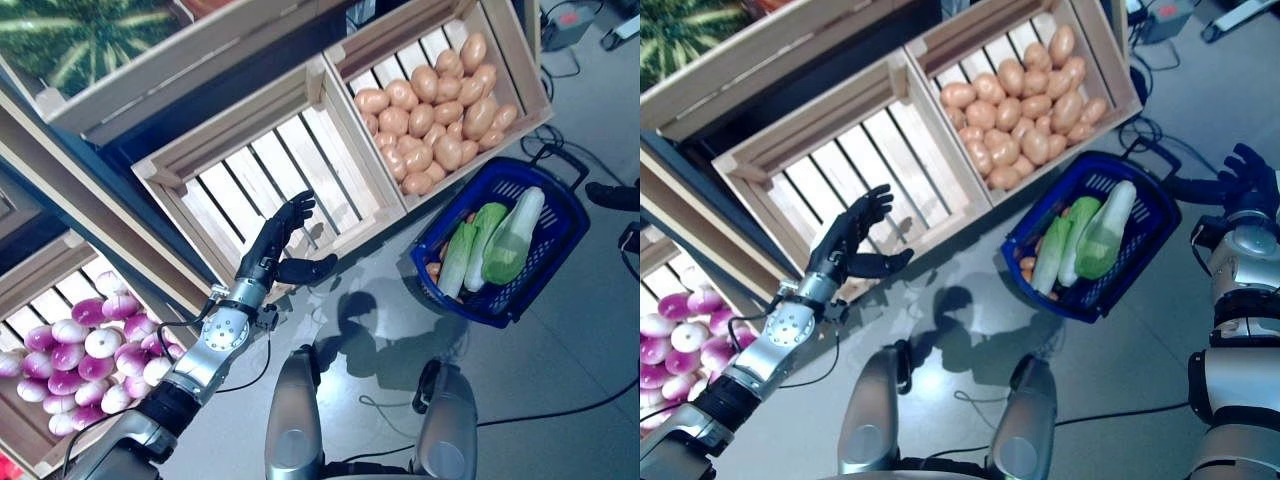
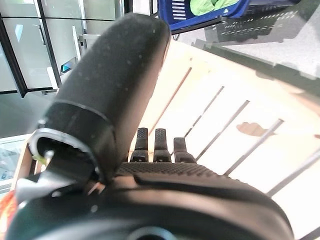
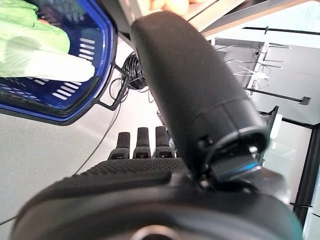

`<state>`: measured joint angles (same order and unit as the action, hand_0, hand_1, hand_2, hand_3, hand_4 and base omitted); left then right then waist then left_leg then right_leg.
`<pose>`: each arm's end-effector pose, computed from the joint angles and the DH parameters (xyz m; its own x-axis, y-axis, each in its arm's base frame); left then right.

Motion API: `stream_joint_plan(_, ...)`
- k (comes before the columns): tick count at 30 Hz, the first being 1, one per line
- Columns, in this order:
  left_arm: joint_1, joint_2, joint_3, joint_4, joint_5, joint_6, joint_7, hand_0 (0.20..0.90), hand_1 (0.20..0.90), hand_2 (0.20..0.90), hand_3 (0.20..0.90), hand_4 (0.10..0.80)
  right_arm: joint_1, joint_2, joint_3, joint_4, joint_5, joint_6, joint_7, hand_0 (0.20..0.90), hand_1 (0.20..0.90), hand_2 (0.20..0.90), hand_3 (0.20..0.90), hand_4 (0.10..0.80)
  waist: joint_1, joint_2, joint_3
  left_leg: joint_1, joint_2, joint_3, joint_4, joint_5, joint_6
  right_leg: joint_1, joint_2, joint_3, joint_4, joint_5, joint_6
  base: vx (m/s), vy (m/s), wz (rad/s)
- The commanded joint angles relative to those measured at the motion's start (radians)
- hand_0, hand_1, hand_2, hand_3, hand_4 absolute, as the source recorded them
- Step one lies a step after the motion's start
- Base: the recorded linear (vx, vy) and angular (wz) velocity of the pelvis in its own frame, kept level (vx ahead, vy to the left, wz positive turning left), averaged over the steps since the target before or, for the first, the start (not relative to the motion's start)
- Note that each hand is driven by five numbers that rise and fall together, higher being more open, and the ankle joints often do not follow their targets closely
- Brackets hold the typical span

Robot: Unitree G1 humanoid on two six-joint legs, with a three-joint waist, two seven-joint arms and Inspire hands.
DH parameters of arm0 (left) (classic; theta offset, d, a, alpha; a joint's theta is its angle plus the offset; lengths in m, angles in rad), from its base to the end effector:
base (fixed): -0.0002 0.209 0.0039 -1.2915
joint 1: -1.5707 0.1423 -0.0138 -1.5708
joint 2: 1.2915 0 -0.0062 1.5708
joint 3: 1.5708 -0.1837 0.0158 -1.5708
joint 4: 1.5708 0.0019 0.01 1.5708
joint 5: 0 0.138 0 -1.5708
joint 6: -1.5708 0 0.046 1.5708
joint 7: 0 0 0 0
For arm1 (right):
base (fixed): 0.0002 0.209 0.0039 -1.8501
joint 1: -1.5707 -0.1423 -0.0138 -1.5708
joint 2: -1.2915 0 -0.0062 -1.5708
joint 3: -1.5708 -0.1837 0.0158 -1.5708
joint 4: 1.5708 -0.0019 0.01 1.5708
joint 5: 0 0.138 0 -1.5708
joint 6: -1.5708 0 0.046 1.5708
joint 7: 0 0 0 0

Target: Put vegetables into the basket

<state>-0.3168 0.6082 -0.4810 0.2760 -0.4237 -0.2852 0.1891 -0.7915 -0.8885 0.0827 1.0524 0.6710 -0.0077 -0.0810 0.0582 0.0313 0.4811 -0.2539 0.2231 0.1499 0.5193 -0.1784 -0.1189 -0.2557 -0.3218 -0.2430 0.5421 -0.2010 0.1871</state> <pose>0.2487 0.1921 0.0656 0.9745 -0.1905 0.1188 0.1563 0.9556 0.2500 0.2861 -0.3672 0.1682 0.8286 -0.5596 -0.0191 0.5577 0.8278 -0.0614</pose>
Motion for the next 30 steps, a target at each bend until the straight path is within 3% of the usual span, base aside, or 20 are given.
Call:
stream_joint_plan(1, 0.043, -0.036, 0.051, 0.018, 0.039, -0.041, -0.015, 0.900, 0.900, 0.900, 0.900, 0.800, 0.102, 0.063, -0.019, -0.054, 0.029, -0.133, 0.043, 0.900, 0.900, 0.900, 0.900, 0.800, 0.008, -0.060, -0.242, 0.061, 0.014, 0.012, -0.172, 0.076, 0.012, 0.109, 0.047, -0.036, -0.248, 0.128, -0.071, 0.098, 0.004, -0.15)
stream_joint_plan(5, 0.090, -0.096, 0.060, 0.156, 0.062, -0.002, -0.058, 0.900, 0.900, 0.900, 0.900, 0.800, 0.236, 0.211, 0.003, -0.156, 0.057, -0.136, 0.036, 0.900, 0.900, 0.900, 0.900, 0.800, -0.009, -0.073, -0.326, 0.174, -0.003, 0.031, -0.360, 0.147, 0.008, 0.212, 0.084, -0.026, -0.432, 0.200, -0.050, 0.150, 0.019, -0.20)
stream_joint_plan(8, 0.133, -0.151, 0.074, 0.275, 0.102, -0.020, -0.094, 0.900, 0.900, 0.900, 0.900, 0.800, 0.404, 0.363, 0.028, -0.262, 0.047, -0.168, 0.065, 0.900, 0.900, 0.900, 0.900, 0.800, -0.035, -0.069, -0.370, 0.252, -0.014, 0.054, -0.464, 0.179, 0.009, 0.269, 0.108, -0.001, -0.522, 0.235, -0.043, 0.084, 0.044, -0.22)
stream_joint_plan(14, 0.192, -0.251, 0.146, 0.461, 0.146, -0.035, -0.125, 0.900, 0.900, 0.900, 0.900, 0.800, 0.627, 0.587, 0.134, -0.328, 0.008, -0.113, 0.109, 0.900, 0.900, 0.900, 0.900, 0.800, -0.078, -0.052, -0.414, 0.342, -0.023, 0.086, -0.590, 0.214, 0.004, 0.326, 0.139, 0.015, -0.614, 0.263, -0.041, 0.061, 0.052, -0.14)
stream_joint_plan(18, 0.197, -0.298, 0.166, 0.578, 0.151, -0.037, -0.145, 0.900, 0.900, 0.900, 0.900, 0.800, 0.682, 0.643, 0.159, -0.295, 0.043, -0.053, 0.137, 0.900, 0.900, 0.900, 0.900, 0.800, -0.094, -0.050, -0.425, 0.348, -0.036, 0.082, -0.597, 0.211, 0.010, 0.331, 0.146, 0.022, -0.610, 0.257, -0.043, 0.005, 0.012, -0.05)
stream_joint_plan(20, 0.212, -0.317, 0.172, 0.634, 0.184, -0.075, -0.125, 0.900, 0.900, 0.900, 0.900, 0.800, 0.712, 0.671, 0.152, -0.264, 0.084, -0.013, 0.163, 0.900, 0.900, 0.900, 0.900, 0.800, -0.101, -0.051, -0.426, 0.357, -0.039, 0.088, -0.598, 0.209, 0.012, 0.338, 0.147, 0.022, -0.610, 0.254, -0.044, 0.048, 0.026, 0.00)
stream_joint_plan(24, 0.231, -0.353, 0.183, 0.737, 0.144, -0.096, -0.082, 0.900, 0.900, 0.900, 0.900, 0.800, 0.738, 0.713, 0.175, -0.182, 0.066, -0.030, 0.172, 0.900, 0.900, 0.900, 0.900, 0.800, -0.103, -0.048, -0.431, 0.367, -0.054, 0.078, -0.607, 0.204, 0.018, 0.351, 0.151, 0.025, -0.617, 0.251, -0.046, 0.025, 0.018, -0.01)
stream_joint_plan(30, 0.248, -0.424, 0.164, 0.939, 0.239, -0.099, -0.074, 0.900, 0.900, 0.900, 0.900, 0.800, 0.707, 0.759, 0.199, 0.017, 0.042, -0.028, 0.250, 0.900, 0.900, 0.900, 0.900, 0.800, -0.077, -0.053, -0.441, 0.370, -0.068, 0.053, -0.607, 0.196, 0.025, 0.373, 0.151, 0.007, -0.626, 0.245, -0.050, 0.033, 0.011, 0.03)
